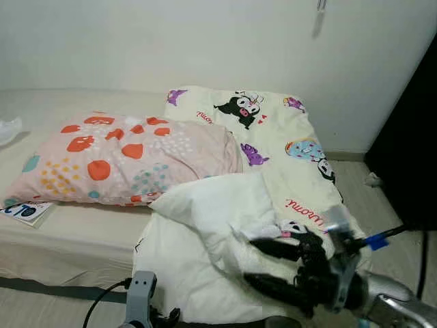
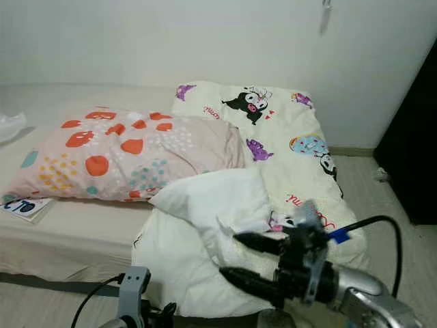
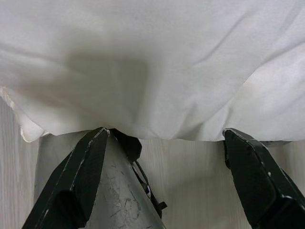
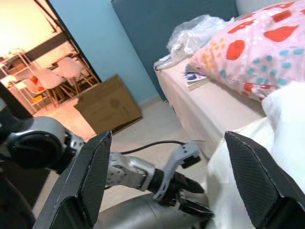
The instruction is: Clean up the room
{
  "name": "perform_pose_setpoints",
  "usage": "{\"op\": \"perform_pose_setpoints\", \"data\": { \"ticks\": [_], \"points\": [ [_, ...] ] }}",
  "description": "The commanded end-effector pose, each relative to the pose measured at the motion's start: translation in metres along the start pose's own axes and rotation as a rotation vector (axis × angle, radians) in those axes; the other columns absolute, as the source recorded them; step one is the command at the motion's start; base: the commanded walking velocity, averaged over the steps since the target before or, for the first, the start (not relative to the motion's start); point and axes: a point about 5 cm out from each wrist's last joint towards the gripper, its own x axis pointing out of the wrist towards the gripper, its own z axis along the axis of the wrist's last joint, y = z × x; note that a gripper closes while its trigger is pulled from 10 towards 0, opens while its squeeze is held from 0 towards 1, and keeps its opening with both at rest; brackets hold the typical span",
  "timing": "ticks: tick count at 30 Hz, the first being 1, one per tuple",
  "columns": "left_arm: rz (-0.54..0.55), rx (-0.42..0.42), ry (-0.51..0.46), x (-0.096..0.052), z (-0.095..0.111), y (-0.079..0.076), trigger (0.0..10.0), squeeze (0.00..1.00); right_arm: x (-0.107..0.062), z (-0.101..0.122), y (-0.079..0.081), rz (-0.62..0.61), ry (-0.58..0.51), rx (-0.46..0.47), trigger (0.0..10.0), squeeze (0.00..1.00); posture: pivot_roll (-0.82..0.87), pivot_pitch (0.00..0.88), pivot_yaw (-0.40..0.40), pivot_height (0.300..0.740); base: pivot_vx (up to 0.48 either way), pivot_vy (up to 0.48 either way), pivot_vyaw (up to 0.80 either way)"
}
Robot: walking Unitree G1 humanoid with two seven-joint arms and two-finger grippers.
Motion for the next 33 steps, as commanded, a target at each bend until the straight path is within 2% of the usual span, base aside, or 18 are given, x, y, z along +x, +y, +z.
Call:
{"op": "perform_pose_setpoints", "data": {
  "ticks": [1,3,4,5,7,10,11,12,14,18,19,20,21,22,23,24,25,33],
  "points": [
    [0.002,-0.01,0.051,-0.003,-0.013,-0.001,10.0,0.0,0.001,-0.008,0.003,-0.006,0.068,0.01,10.0,1.0,-0.16,0.091,0.066,0.56,0.0,0.0,0.0],
    [0.002,-0.01,0.051,-0.003,-0.013,-0.001,10.0,0.0,0.001,-0.016,0.003,-0.027,0.136,0.008,10.0,1.0,-0.16,0.091,0.066,0.56,0.0,0.0,0.0],
    [0.003,-0.01,0.053,-0.003,-0.013,-0.001,10.0,0.0,-0.002,-0.029,0.001,-0.056,0.237,0.008,10.0,1.0,-0.16,0.092,0.063,0.56,0.0,0.0,0.0],
    [0.004,-0.012,0.056,-0.003,-0.014,-0.001,10.0,0.0,-0.013,-0.055,0.001,-0.099,0.446,0.017,10.0,1.0,-0.16,0.096,0.061,0.56,0.0,0.0,0.0],
    [0.006,-0.012,0.058,-0.003,-0.015,-0.001,10.0,0.0,-0.019,-0.061,0.0,-0.117,0.504,0.017,10.0,1.0,-0.16,0.096,0.061,0.56,0.0,0.0,0.0],
    [0.006,-0.013,0.06,-0.003,-0.016,-0.001,10.0,0.0,-0.019,-0.048,-0.006,-0.151,0.418,0.007,10.0,1.0,-0.16,0.098,0.062,0.56,0.0,0.0,0.0],
    [0.006,-0.013,0.064,-0.004,-0.017,-0.001,10.0,0.0,-0.02,-0.026,-0.021,-0.252,0.279,-0.058,10.0,1.0,-0.16,0.099,0.062,0.56,0.0,0.0,0.0],
    [0.006,-0.013,0.064,-0.004,-0.017,-0.001,10.0,0.0,-0.02,-0.026,-0.021,-0.252,0.279,-0.058,10.0,1.0,-0.16,0.099,0.062,0.56,0.0,0.0,0.0],
    [0.007,-0.012,0.069,-0.004,-0.018,0.0,10.0,0.0,-0.028,0.003,-0.05,-0.466,0.09,-0.122,10.0,1.0,-0.16,0.104,0.066,0.56,0.0,0.0,0.0],
    [0.007,-0.012,0.071,-0.005,-0.019,0.0,10.0,0.0,-0.032,0.011,-0.06,-0.543,0.026,-0.124,10.0,1.0,-0.16,0.106,0.067,0.56,0.0,0.0,0.0],
    [0.005,-0.011,0.071,-0.005,-0.019,0.0,10.0,0.0,-0.039,0.021,-0.074,-0.664,-0.044,-0.136,10.0,1.0,-0.16,0.113,0.072,0.56,0.0,0.0,0.0],
    [0.003,-0.008,0.072,-0.006,-0.02,0.001,10.0,0.0,-0.046,0.025,-0.087,-0.774,-0.085,-0.137,10.0,0.9,-0.15,0.124,0.081,0.56,0.0,0.0,0.0],
    [0.0,0.0,0.076,-0.007,-0.021,0.003,10.0,0.0,-0.051,0.023,-0.099,-0.866,-0.101,-0.121,10.0,0.5,-0.14,0.138,0.09,0.56,0.0,0.0,0.0],
    [0.0,0.0,0.076,-0.007,-0.021,0.003,10.0,0.0,-0.051,0.023,-0.099,-0.866,-0.101,-0.121,10.0,0.5,-0.14,0.138,0.09,0.56,0.0,0.0,0.0],
    [-0.001,0.008,0.081,-0.009,-0.023,0.005,10.0,0.0,-0.055,0.019,-0.11,-0.938,-0.116,-0.097,10.0,0.09,-0.11,0.15,0.095,0.56,0.0,0.0,0.0],
    [-0.001,0.008,0.081,-0.009,-0.023,0.005,10.0,0.0,-0.055,0.019,-0.11,-0.938,-0.116,-0.097,10.0,0.09,-0.11,0.15,0.095,0.56,0.0,0.0,0.0],
    [0.003,0.013,0.082,-0.011,-0.024,0.009,10.0,0.0,-0.056,0.013,-0.119,-0.985,-0.124,-0.075,10.0,0.0,-0.1,0.161,0.103,0.56,0.0,0.0,0.0],
    [0.043,-0.03,0.032,-0.021,-0.019,0.032,10.0,0.0,-0.054,0.007,-0.141,-1.041,-0.268,0.021,10.0,0.0,0.0,0.212,0.128,0.56,0.0,0.0,0.0]
  ]
}}
